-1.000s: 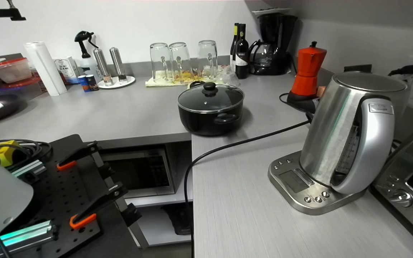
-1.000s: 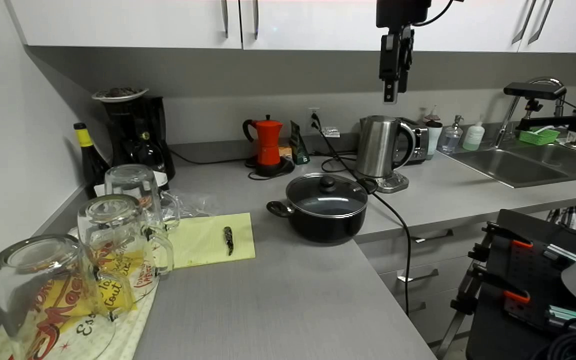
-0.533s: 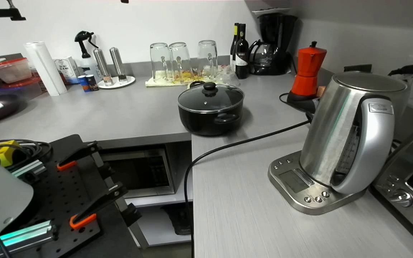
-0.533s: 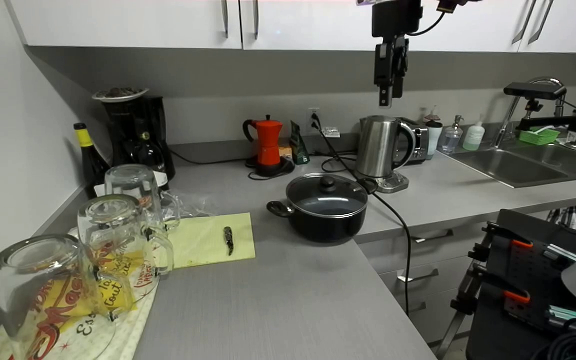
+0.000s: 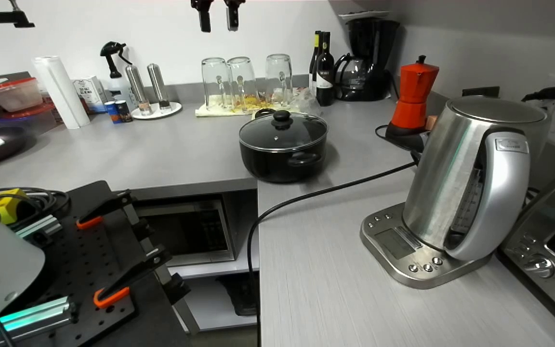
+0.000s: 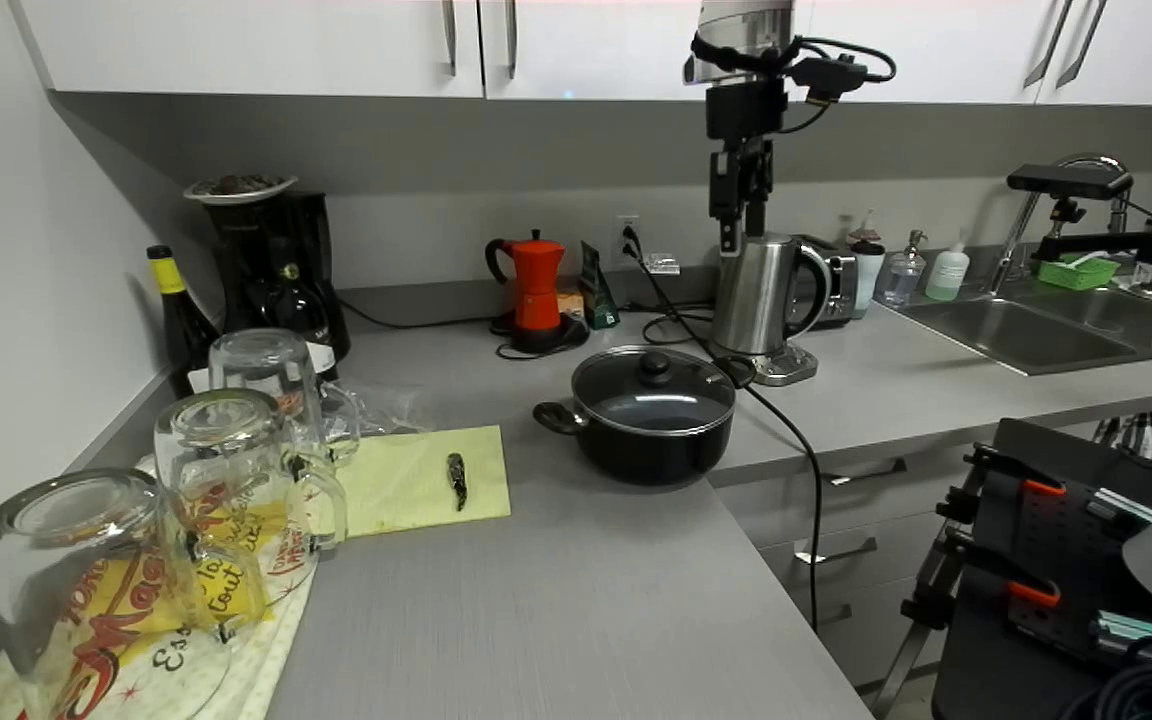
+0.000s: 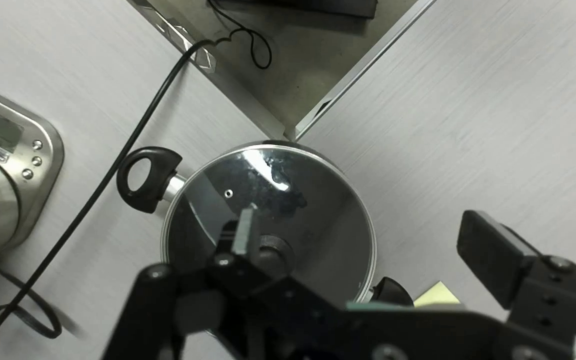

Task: Remove the glass lid from the black pot.

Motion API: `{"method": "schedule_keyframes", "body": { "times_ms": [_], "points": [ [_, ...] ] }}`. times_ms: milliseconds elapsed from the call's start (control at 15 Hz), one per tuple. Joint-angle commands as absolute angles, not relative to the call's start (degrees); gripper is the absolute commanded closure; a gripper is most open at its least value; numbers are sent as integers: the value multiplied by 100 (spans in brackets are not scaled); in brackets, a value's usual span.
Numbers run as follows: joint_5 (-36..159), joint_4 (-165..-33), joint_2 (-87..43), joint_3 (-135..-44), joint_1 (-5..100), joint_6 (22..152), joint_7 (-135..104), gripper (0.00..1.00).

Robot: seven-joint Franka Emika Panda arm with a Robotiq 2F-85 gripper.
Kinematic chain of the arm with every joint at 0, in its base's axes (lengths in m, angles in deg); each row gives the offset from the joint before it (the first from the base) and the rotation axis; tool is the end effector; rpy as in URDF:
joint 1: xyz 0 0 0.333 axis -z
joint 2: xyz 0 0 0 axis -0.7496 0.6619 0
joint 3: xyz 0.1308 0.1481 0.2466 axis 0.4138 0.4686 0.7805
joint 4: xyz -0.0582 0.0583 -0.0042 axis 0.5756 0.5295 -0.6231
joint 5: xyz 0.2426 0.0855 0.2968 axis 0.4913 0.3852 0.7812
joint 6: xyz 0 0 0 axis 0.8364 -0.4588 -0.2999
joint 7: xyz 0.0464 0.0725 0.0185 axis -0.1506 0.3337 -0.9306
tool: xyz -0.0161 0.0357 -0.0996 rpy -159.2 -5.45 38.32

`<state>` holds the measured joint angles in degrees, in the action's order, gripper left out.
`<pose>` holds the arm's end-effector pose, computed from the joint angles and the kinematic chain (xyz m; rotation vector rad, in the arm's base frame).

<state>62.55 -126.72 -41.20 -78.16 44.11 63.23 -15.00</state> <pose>0.5117 0.1031 0.4303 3.0719 0.2035 -0.1698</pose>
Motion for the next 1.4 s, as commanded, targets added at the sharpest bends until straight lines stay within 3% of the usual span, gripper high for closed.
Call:
{"method": "schedule_keyframes", "body": {
  "times_ms": [0,1333],
  "points": [
    [6057,-12173,-3401,-7944,4429,6548,-1719,0],
    [6102,-10788,-1012,-8071,4808,7773,-3317,0]
  ]
}}
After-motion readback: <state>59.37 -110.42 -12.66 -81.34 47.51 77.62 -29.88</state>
